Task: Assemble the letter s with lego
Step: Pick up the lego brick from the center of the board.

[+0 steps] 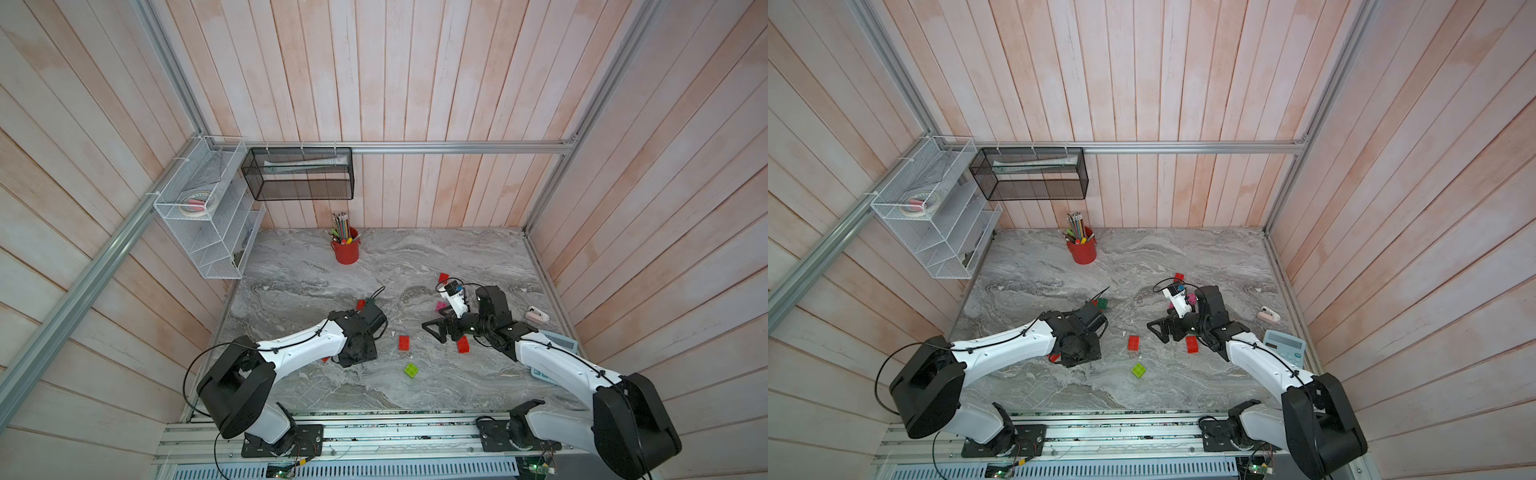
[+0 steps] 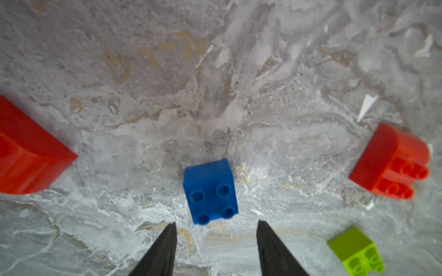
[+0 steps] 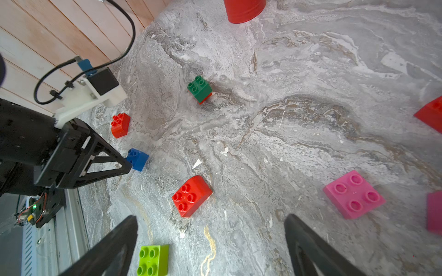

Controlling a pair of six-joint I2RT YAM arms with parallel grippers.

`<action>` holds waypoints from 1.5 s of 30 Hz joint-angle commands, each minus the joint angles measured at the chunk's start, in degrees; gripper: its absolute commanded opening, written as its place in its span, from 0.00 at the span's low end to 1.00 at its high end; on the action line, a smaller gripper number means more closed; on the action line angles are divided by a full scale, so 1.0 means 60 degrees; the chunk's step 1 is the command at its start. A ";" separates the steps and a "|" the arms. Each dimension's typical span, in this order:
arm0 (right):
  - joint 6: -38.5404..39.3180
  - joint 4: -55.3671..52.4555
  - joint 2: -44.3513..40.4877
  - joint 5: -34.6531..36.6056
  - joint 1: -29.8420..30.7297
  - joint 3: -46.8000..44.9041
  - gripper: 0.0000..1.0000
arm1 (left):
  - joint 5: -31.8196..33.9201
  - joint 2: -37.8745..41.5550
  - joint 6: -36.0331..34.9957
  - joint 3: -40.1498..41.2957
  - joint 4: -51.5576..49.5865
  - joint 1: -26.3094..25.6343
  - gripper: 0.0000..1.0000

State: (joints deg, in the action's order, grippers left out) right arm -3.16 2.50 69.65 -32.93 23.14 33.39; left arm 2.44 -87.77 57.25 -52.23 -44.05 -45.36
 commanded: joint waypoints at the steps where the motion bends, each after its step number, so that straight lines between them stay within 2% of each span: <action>1: 0.0082 -0.0216 0.0067 0.0023 0.0041 0.0222 0.97 | 0.0627 -0.0251 0.0316 0.0092 0.0097 -0.0042 0.55; 6: 0.0099 -0.0211 0.0068 0.0041 0.0041 0.0237 0.97 | 0.0701 -0.0604 0.0273 -0.0024 0.0395 -0.0038 0.52; 15: 0.0127 -0.0228 0.0061 0.0061 0.0012 0.0239 0.97 | 0.1042 -0.0970 0.0071 -0.0348 0.0195 -0.0042 0.42; 27: 0.0131 -0.0215 0.0053 -0.0004 -0.0058 0.0221 0.97 | 0.1229 -0.0931 -0.0274 -0.0621 -0.0143 -0.0031 0.41; 36: 0.0129 -0.0233 0.0012 -0.0049 -0.0086 0.0144 0.97 | 0.1104 -0.1016 -0.0427 -0.0495 -0.0039 -0.0011 0.34; 39: 0.0127 -0.0269 -0.0019 -0.0050 -0.0104 0.0119 0.97 | 0.1034 -0.0991 -0.0573 -0.0470 -0.0025 0.0054 0.30; 45: 0.0094 -0.0261 -0.0093 0.0001 -0.0139 0.0116 0.97 | 0.0939 -0.0725 -0.1360 -0.0770 -0.0235 0.0457 0.28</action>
State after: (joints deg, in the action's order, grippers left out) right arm -2.98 2.39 69.65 -32.91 22.59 33.39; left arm 7.75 -93.10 52.62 -54.89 -44.21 -43.92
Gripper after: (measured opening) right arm 0.972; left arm 0.341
